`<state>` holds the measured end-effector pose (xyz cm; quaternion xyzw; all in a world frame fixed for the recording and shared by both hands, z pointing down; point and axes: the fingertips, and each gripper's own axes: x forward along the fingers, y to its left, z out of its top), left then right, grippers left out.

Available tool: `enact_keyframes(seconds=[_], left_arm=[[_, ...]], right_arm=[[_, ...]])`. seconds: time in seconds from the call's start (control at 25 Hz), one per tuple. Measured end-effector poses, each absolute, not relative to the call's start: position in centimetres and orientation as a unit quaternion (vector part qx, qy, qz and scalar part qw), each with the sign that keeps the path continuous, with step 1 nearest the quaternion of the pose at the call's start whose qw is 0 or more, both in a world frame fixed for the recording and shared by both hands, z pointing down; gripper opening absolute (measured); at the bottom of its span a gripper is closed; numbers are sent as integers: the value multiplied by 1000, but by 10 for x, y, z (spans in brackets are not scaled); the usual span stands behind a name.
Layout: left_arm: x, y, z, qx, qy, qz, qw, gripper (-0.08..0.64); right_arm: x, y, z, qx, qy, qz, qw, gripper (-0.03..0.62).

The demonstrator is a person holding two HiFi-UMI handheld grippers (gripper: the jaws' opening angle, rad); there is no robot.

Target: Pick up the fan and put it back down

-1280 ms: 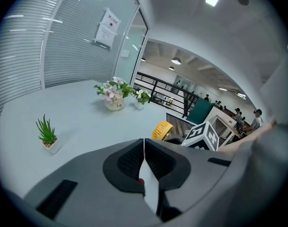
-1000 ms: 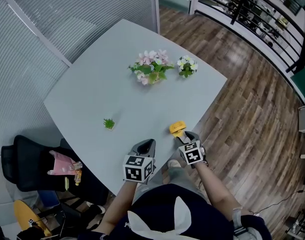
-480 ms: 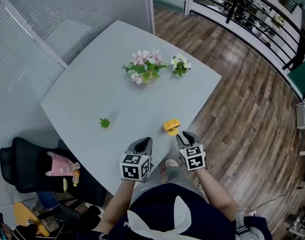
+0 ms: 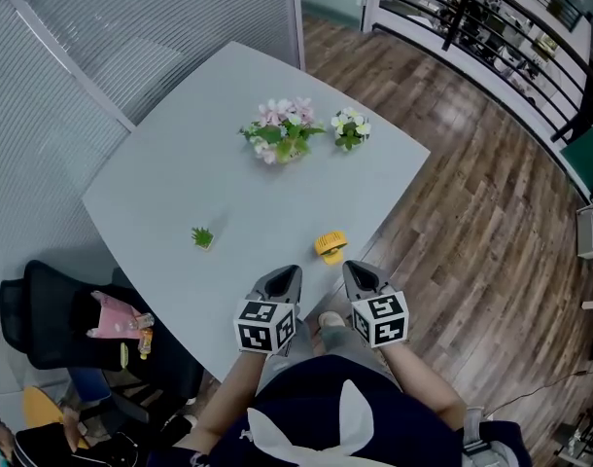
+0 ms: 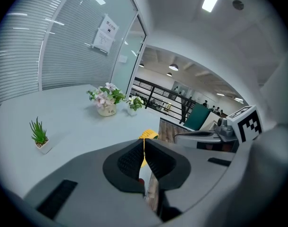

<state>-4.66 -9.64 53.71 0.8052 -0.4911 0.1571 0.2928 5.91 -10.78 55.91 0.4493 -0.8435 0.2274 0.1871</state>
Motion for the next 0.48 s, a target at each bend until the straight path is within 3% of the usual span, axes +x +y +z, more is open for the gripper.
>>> enact_keyframes(seconds=[0.48], left_arm=[[-27,-102,503,811,-506,119,269,25]], right_arm=[[61,-107,523,420,-863,221,173,2]])
